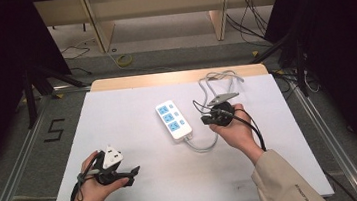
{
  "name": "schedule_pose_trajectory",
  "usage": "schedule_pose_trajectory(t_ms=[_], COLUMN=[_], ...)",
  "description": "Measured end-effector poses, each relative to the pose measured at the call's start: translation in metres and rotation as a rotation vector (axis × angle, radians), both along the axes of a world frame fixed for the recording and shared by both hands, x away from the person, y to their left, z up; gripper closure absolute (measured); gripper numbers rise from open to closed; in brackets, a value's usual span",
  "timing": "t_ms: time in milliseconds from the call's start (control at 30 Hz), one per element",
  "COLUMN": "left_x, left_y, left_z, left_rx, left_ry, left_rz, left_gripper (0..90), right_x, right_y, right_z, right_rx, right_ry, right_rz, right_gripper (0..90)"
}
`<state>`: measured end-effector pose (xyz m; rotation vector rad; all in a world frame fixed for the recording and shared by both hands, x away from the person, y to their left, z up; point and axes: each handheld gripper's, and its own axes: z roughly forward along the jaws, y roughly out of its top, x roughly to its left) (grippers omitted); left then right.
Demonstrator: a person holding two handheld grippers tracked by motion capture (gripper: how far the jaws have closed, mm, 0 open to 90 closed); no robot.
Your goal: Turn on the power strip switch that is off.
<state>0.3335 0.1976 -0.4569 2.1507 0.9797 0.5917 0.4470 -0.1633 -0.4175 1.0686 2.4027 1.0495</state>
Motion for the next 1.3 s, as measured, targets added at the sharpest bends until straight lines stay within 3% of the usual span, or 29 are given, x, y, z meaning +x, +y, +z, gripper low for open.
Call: schedule_pose_trajectory(t_ms=[1300], left_x=[-0.001], left_y=[0.002], left_z=[0.0], left_rx=[0.003], left_ry=[0.002], left_rz=[0.003], left_gripper=[18.0], right_x=[0.021], right_y=[0.02], right_z=[0.012], right_rx=[-0.046], right_ry=[0.02], right_rz=[0.017], right_gripper=[90.0])
